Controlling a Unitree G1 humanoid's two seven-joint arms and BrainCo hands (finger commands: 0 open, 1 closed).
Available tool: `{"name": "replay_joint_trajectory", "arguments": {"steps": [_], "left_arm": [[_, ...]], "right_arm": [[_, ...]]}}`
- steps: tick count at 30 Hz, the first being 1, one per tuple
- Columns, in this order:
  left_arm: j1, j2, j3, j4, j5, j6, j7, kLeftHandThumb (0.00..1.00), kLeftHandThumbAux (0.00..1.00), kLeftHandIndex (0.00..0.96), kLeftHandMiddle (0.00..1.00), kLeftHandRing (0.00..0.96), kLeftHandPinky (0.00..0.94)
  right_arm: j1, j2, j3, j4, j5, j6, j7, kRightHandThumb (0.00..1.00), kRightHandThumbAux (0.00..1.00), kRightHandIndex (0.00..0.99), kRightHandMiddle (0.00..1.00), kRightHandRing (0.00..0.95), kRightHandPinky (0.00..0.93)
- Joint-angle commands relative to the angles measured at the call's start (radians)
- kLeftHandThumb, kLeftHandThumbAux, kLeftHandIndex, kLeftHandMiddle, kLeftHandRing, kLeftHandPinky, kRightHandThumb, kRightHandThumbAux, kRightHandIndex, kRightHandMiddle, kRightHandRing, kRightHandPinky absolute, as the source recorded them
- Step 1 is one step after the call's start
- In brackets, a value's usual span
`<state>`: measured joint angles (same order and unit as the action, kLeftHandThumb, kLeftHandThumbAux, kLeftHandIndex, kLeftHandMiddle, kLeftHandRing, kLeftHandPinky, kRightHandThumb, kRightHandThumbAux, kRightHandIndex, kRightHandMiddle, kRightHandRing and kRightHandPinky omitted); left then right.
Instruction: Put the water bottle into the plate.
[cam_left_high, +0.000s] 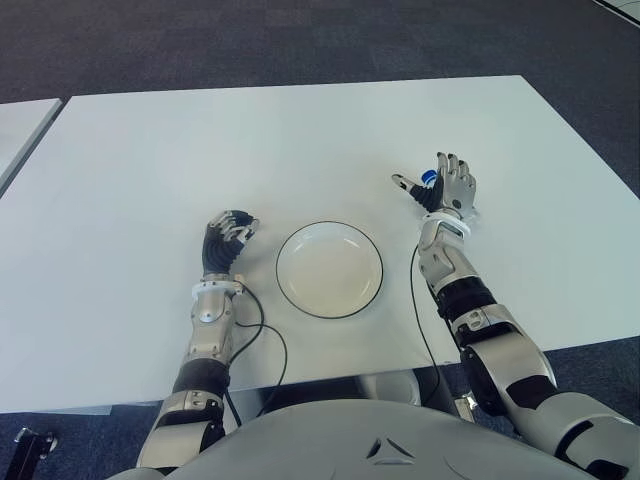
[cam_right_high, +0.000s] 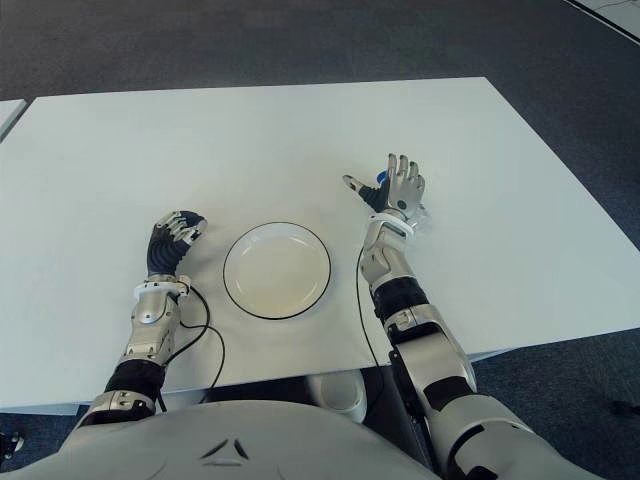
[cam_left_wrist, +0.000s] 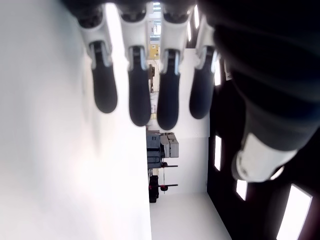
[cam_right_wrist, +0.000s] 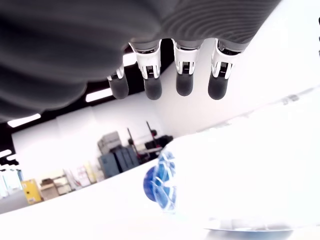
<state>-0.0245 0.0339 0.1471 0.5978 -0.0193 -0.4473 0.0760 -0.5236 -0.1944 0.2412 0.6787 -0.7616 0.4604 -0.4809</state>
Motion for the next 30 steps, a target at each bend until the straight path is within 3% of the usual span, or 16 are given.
{"name": "replay_joint_trajectory", "arguments": {"steps": [1, 6, 12, 20, 30], "left_arm": [[0.044, -0.015, 0.007, 0.041, -0.007, 0.082, 0.020, 0.713, 0.720, 0.425, 0.432, 0.413, 0.411], [0.045, -0.018, 0.010, 0.034, -0.015, 0.092, 0.022, 0.711, 0.720, 0.425, 0.428, 0.411, 0.414], [0.047, -0.022, 0.013, 0.031, -0.022, 0.088, 0.021, 0.712, 0.720, 0.425, 0.429, 0.416, 0.417], [0.047, -0.023, 0.015, 0.030, -0.023, 0.086, 0.025, 0.714, 0.719, 0.426, 0.428, 0.414, 0.414], [0.050, -0.024, 0.018, 0.026, -0.026, 0.091, 0.023, 0.713, 0.720, 0.426, 0.424, 0.410, 0.412]], "right_arm": [[-0.055, 0.002, -0.011, 0.133, 0.047, 0.002, 0.005, 0.555, 0.258, 0.000, 0.000, 0.000, 0.000], [-0.117, 0.001, -0.016, 0.293, 0.086, -0.021, -0.008, 0.562, 0.268, 0.000, 0.000, 0.000, 0.000], [-0.163, 0.004, -0.009, 0.414, 0.112, 0.042, 0.046, 0.530, 0.273, 0.000, 0.000, 0.000, 0.000], [-0.211, 0.011, -0.015, 0.530, 0.154, 0.086, 0.103, 0.464, 0.295, 0.000, 0.000, 0.000, 0.000], [-0.217, -0.003, -0.015, 0.628, 0.187, 0.091, 0.185, 0.384, 0.329, 0.000, 0.000, 0.000, 0.000]]}}
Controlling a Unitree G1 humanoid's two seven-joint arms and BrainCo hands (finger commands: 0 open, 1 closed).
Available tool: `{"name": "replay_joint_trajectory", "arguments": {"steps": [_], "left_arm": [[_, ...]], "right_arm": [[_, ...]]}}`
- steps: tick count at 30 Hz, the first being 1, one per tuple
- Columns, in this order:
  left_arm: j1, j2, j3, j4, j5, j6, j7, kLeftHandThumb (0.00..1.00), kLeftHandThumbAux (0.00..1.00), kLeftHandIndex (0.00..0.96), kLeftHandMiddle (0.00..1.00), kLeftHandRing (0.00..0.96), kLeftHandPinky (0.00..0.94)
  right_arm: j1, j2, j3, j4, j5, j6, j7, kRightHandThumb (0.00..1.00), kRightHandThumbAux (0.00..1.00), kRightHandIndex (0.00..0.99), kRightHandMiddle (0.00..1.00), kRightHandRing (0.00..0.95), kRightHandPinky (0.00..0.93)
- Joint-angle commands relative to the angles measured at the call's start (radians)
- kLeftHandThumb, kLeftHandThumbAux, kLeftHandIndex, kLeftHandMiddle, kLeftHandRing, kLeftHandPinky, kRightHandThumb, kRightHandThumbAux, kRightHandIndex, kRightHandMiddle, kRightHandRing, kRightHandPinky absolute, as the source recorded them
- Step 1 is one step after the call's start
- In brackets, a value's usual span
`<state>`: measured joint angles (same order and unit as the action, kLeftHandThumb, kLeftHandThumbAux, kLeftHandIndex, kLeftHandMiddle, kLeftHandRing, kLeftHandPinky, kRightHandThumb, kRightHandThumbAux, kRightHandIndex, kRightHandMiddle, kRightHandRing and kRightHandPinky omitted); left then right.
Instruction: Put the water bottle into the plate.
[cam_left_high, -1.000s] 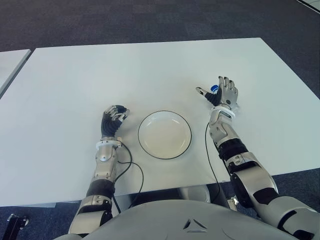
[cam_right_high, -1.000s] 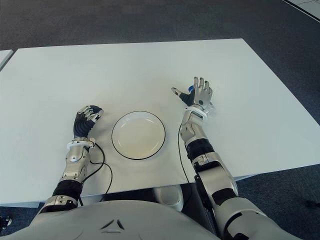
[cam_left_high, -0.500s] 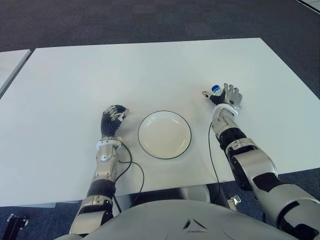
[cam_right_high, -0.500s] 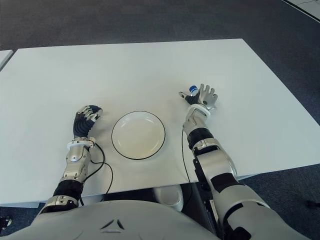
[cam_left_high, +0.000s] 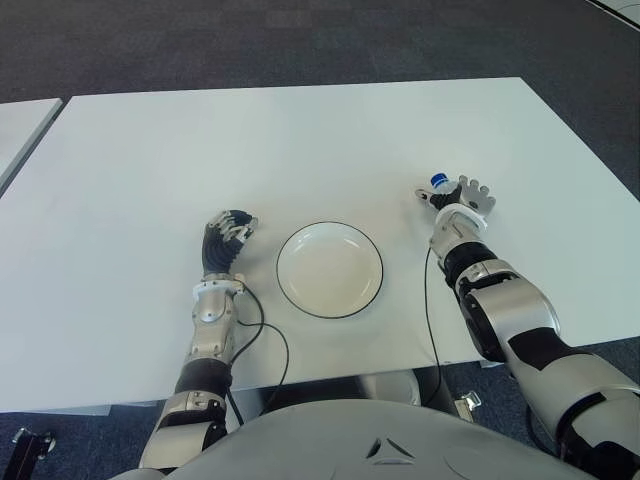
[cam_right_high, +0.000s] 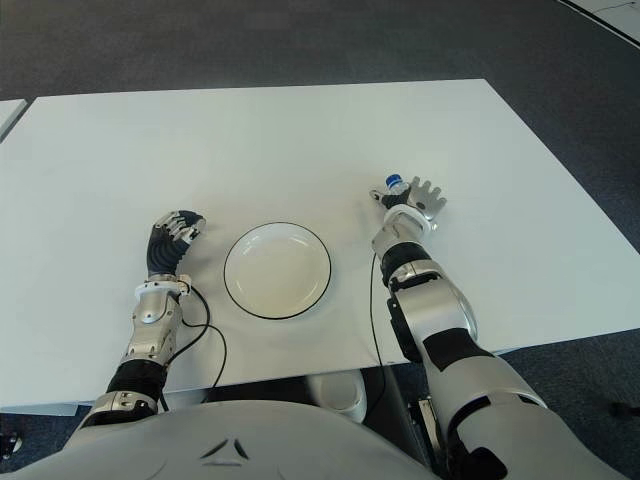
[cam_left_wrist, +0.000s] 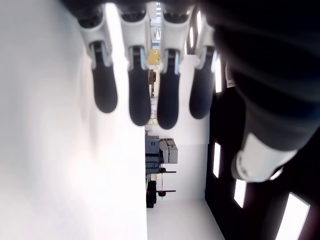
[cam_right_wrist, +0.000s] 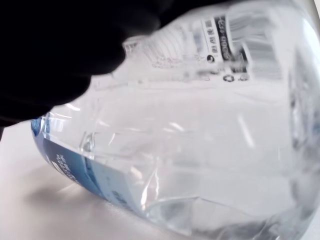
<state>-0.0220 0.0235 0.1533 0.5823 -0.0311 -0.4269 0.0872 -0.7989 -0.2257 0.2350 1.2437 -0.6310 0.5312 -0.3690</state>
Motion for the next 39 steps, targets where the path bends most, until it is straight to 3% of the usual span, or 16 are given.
{"name": "replay_joint_trajectory", "arguments": {"steps": [1, 14, 21, 24, 30, 31, 34, 39], "left_arm": [[0.048, -0.014, 0.012, 0.039, -0.015, 0.072, 0.012, 0.713, 0.720, 0.426, 0.424, 0.410, 0.413], [0.056, -0.013, 0.011, 0.024, -0.012, 0.088, 0.023, 0.709, 0.721, 0.425, 0.430, 0.420, 0.422], [0.058, -0.013, 0.009, 0.014, -0.010, 0.091, 0.025, 0.709, 0.722, 0.425, 0.431, 0.421, 0.420], [0.058, -0.012, 0.009, 0.016, -0.008, 0.088, 0.027, 0.710, 0.721, 0.426, 0.435, 0.425, 0.425], [0.060, -0.012, 0.006, 0.016, -0.004, 0.080, 0.028, 0.712, 0.720, 0.427, 0.443, 0.432, 0.428], [0.060, -0.012, 0.006, 0.015, -0.004, 0.081, 0.028, 0.712, 0.720, 0.427, 0.444, 0.433, 0.431], [0.061, -0.009, 0.005, 0.014, -0.004, 0.084, 0.024, 0.711, 0.720, 0.427, 0.445, 0.435, 0.434], [0.061, -0.005, 0.004, 0.012, -0.006, 0.086, 0.018, 0.710, 0.721, 0.426, 0.447, 0.442, 0.445]], "right_arm": [[0.057, 0.030, -0.009, 0.067, 0.059, 0.028, 0.081, 0.377, 0.331, 0.000, 0.000, 0.000, 0.000], [0.080, 0.046, -0.037, 0.077, 0.109, 0.068, 0.096, 0.279, 0.410, 0.000, 0.000, 0.000, 0.000], [0.085, 0.048, -0.080, 0.070, 0.147, 0.066, 0.055, 0.322, 0.480, 0.000, 0.000, 0.000, 0.014], [0.087, 0.044, -0.096, 0.067, 0.157, 0.055, 0.027, 0.341, 0.518, 0.000, 0.000, 0.008, 0.091], [0.101, 0.024, -0.098, 0.077, 0.158, 0.011, 0.020, 0.371, 0.609, 0.281, 0.164, 0.157, 0.281], [0.106, 0.022, -0.102, 0.078, 0.161, -0.002, 0.017, 0.485, 0.648, 0.333, 0.225, 0.217, 0.331], [0.122, 0.019, -0.123, 0.079, 0.178, -0.050, -0.008, 0.625, 0.694, 0.397, 0.342, 0.331, 0.415], [0.128, 0.019, -0.142, 0.079, 0.188, -0.095, -0.038, 0.684, 0.712, 0.428, 0.515, 0.521, 0.576]]}}
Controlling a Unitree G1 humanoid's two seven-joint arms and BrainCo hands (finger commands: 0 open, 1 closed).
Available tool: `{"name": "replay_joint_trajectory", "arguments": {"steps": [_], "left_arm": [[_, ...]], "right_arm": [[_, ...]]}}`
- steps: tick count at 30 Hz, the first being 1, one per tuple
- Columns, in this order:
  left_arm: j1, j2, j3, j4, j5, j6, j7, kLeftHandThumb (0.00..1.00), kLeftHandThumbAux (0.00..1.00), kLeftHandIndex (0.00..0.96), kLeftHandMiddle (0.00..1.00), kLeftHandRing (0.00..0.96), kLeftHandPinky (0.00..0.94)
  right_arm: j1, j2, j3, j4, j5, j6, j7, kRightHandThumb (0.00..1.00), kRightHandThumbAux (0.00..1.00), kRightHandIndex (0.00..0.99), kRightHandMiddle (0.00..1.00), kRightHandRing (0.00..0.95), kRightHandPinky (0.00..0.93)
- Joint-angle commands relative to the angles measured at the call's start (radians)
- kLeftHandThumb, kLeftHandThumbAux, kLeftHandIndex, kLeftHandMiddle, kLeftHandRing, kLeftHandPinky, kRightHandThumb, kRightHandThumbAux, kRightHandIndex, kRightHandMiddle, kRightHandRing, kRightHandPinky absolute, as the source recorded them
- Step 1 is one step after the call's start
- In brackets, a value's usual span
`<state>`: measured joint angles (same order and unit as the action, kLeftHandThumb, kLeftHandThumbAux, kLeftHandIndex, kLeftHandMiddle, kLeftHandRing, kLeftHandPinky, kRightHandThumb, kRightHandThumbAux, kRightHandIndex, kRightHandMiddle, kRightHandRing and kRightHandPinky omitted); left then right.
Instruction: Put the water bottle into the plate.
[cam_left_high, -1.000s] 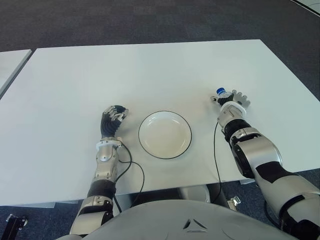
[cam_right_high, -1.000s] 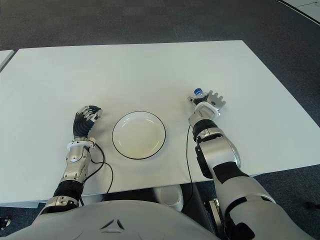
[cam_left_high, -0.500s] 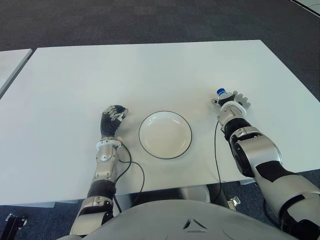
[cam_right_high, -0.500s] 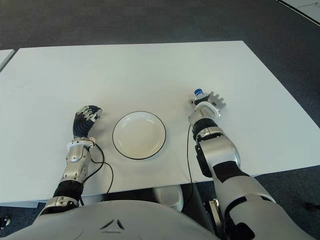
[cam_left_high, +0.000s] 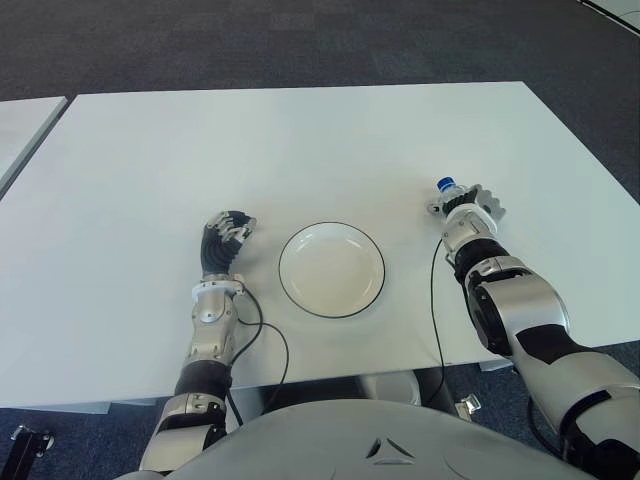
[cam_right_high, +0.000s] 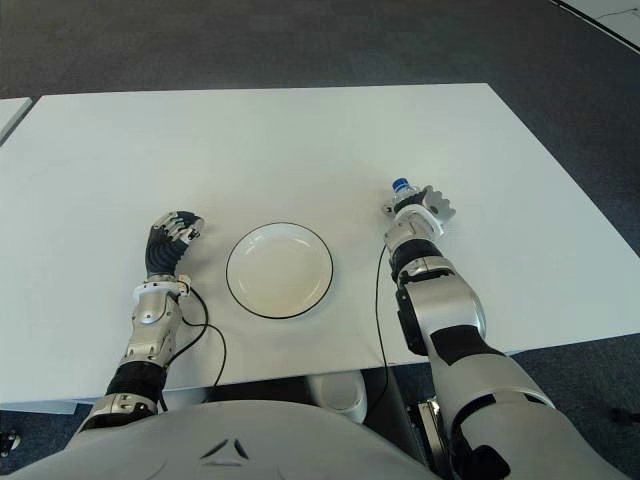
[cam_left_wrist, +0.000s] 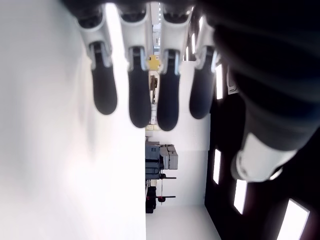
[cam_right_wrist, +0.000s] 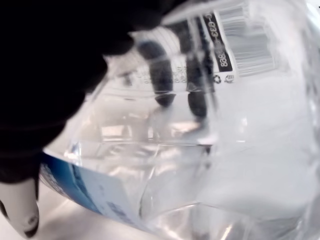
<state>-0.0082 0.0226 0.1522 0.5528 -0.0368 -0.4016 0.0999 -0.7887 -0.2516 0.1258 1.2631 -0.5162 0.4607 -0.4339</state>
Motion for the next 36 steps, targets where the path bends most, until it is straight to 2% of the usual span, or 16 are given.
{"name": "replay_joint_trajectory", "arguments": {"steps": [1, 6, 12, 22, 32, 33, 36], "left_arm": [[0.048, -0.003, 0.004, 0.042, 0.000, 0.060, 0.006, 0.709, 0.721, 0.426, 0.447, 0.443, 0.447], [0.049, -0.001, 0.002, 0.042, 0.005, 0.062, 0.009, 0.709, 0.721, 0.427, 0.451, 0.447, 0.450], [0.043, 0.002, 0.002, 0.049, 0.006, 0.064, 0.012, 0.710, 0.721, 0.427, 0.454, 0.447, 0.445], [0.039, 0.004, 0.005, 0.053, 0.003, 0.063, 0.001, 0.710, 0.721, 0.427, 0.449, 0.440, 0.440], [0.036, 0.005, 0.006, 0.057, -0.010, 0.062, -0.016, 0.712, 0.720, 0.428, 0.439, 0.419, 0.413], [0.036, 0.004, 0.006, 0.056, -0.011, 0.066, -0.015, 0.712, 0.720, 0.428, 0.438, 0.417, 0.413], [0.036, 0.001, 0.008, 0.051, -0.015, 0.078, -0.009, 0.713, 0.720, 0.428, 0.437, 0.417, 0.416]], "right_arm": [[0.120, 0.045, -0.035, 0.059, 0.075, -0.038, 0.021, 0.689, 0.714, 0.431, 0.536, 0.543, 0.595], [0.130, 0.043, -0.049, 0.055, 0.084, -0.097, 0.003, 0.696, 0.718, 0.435, 0.642, 0.656, 0.714], [0.139, 0.041, -0.069, 0.052, 0.100, -0.159, -0.009, 0.698, 0.721, 0.436, 0.725, 0.727, 0.779], [0.146, 0.041, -0.081, 0.038, 0.114, -0.224, -0.065, 0.701, 0.722, 0.439, 0.798, 0.795, 0.823], [0.151, 0.043, -0.079, 0.018, 0.122, -0.294, -0.155, 0.702, 0.722, 0.439, 0.819, 0.816, 0.828], [0.153, 0.043, -0.079, 0.015, 0.123, -0.310, -0.170, 0.702, 0.722, 0.439, 0.820, 0.817, 0.827], [0.165, 0.042, -0.072, -0.012, 0.116, -0.421, -0.257, 0.701, 0.722, 0.439, 0.818, 0.815, 0.819]]}}
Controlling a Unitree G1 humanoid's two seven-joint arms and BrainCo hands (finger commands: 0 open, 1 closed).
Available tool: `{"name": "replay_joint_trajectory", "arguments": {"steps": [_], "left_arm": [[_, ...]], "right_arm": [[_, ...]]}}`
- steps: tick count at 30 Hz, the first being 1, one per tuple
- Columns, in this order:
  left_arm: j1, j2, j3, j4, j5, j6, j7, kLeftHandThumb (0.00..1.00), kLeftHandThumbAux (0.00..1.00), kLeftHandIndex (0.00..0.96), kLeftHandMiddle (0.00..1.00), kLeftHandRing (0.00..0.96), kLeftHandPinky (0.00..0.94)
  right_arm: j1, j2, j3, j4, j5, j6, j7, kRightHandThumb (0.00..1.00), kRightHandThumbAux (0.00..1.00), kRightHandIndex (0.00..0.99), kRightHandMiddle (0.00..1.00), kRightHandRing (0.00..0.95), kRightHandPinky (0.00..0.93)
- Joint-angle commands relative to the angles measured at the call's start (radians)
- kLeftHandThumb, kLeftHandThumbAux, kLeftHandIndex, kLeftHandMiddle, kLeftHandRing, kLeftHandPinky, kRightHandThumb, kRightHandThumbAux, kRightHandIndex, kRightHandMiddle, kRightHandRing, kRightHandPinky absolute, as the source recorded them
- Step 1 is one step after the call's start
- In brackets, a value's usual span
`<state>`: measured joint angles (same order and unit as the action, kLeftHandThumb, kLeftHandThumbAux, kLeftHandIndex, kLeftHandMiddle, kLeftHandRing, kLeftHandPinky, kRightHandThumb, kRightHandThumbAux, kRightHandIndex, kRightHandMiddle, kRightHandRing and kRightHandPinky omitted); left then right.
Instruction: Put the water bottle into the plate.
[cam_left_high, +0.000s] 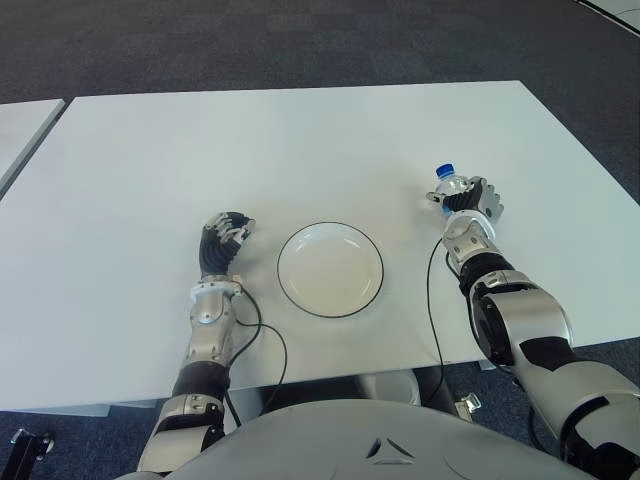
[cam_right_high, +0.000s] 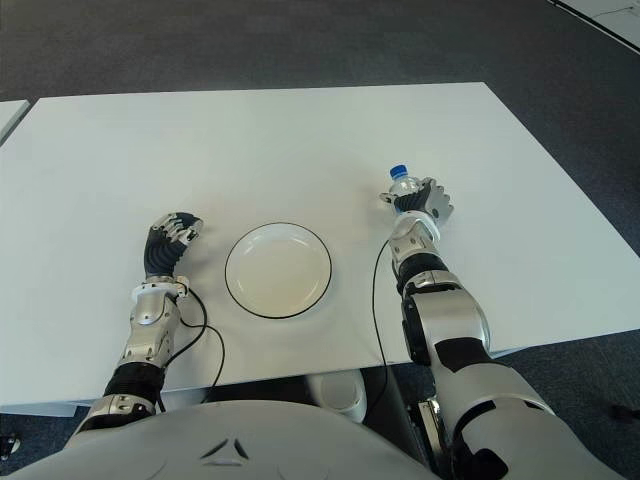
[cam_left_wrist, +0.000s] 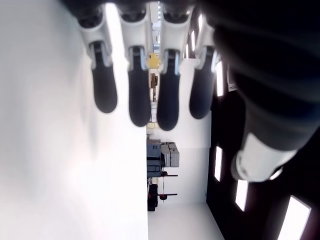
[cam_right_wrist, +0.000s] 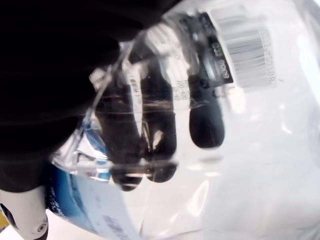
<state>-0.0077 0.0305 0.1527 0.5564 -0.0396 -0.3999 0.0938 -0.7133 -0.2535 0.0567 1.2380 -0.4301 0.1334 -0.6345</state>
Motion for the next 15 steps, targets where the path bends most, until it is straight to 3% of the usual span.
{"name": "replay_joint_trajectory", "arguments": {"steps": [1, 9, 15], "left_arm": [[0.035, -0.008, 0.008, 0.047, -0.013, 0.077, -0.002, 0.713, 0.720, 0.428, 0.436, 0.418, 0.417], [0.032, -0.010, 0.008, 0.045, -0.018, 0.085, -0.003, 0.712, 0.719, 0.427, 0.434, 0.417, 0.415], [0.033, -0.013, 0.007, 0.041, -0.020, 0.088, 0.000, 0.711, 0.719, 0.427, 0.435, 0.419, 0.416]], "right_arm": [[0.092, 0.044, 0.000, 0.009, 0.029, -0.119, -0.073, 0.701, 0.722, 0.440, 0.818, 0.815, 0.819], [0.108, 0.035, 0.009, -0.015, 0.032, -0.343, -0.135, 0.703, 0.721, 0.440, 0.828, 0.831, 0.839], [0.084, 0.024, 0.034, -0.030, 0.008, -0.429, -0.174, 0.704, 0.722, 0.440, 0.840, 0.848, 0.855]]}}
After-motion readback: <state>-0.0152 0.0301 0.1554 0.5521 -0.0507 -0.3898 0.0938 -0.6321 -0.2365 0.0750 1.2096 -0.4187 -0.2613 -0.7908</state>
